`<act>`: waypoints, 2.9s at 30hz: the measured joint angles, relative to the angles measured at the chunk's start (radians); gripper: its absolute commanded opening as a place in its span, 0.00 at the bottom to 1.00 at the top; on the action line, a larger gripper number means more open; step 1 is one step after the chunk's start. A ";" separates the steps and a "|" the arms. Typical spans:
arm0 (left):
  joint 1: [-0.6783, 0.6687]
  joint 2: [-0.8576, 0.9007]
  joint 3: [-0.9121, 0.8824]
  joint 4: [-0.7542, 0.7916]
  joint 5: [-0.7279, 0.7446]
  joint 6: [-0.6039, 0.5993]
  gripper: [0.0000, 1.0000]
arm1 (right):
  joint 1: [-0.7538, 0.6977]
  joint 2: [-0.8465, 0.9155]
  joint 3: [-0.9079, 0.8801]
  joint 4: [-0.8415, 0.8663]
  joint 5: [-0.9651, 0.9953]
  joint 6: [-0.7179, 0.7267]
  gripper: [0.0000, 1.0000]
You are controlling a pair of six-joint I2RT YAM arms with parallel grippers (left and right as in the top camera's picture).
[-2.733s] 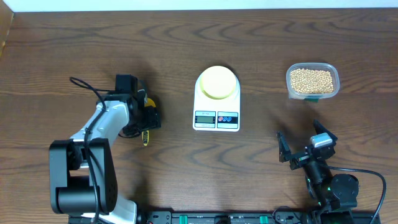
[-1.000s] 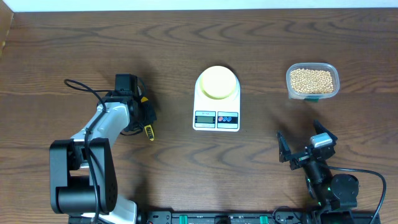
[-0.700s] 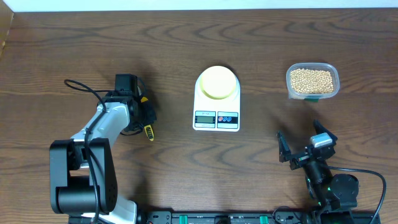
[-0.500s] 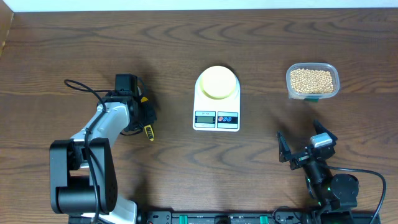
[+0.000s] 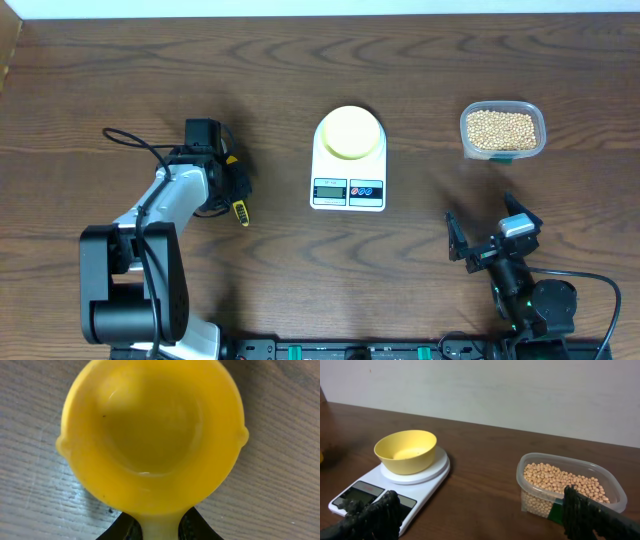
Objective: Scoop item into bowl and weigh 50g on scale
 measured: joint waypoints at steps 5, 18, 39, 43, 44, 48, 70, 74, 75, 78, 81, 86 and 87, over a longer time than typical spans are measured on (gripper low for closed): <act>0.000 -0.085 0.019 -0.069 0.000 -0.018 0.23 | 0.000 0.000 0.000 0.000 0.000 0.000 0.99; 0.000 -0.214 0.185 -0.352 0.000 -0.048 0.23 | 0.000 0.000 0.000 0.000 0.000 0.000 0.99; 0.000 -0.214 0.185 -0.351 0.008 -0.055 0.23 | 0.000 0.000 0.000 0.000 0.000 0.000 0.99; 0.000 -0.214 0.185 -0.351 0.008 -0.055 0.23 | 0.000 0.000 0.000 0.000 0.000 0.000 0.99; 0.000 -0.214 0.185 -0.352 0.008 -0.055 0.23 | 0.000 0.000 0.000 0.000 0.000 0.000 0.99; 0.000 -0.214 0.185 -0.354 0.008 -0.055 0.23 | 0.000 0.000 0.000 0.000 0.000 0.000 0.99; 0.000 -0.214 0.185 -0.347 0.008 -0.055 0.23 | 0.000 0.000 0.000 0.000 0.000 0.000 0.99; 0.000 -0.214 0.185 -0.339 0.009 -0.055 0.23 | 0.000 0.000 0.000 0.000 0.000 0.000 0.99; 0.000 -0.214 0.185 -0.332 0.009 -0.055 0.23 | 0.000 0.000 0.000 0.000 0.000 0.000 0.99; 0.000 -0.214 0.185 -0.328 0.009 -0.055 0.22 | 0.000 0.000 0.000 0.000 0.000 0.000 0.99; 0.000 -0.214 0.185 -0.332 0.009 -0.055 0.13 | 0.000 0.000 0.000 0.000 0.000 0.000 0.99; 0.000 -0.214 0.185 -0.330 0.012 -0.058 0.10 | 0.000 0.000 0.000 0.000 0.000 0.000 0.99; 0.000 -0.214 0.185 -0.330 0.012 -0.058 0.08 | 0.000 0.000 0.000 0.000 0.000 0.000 0.99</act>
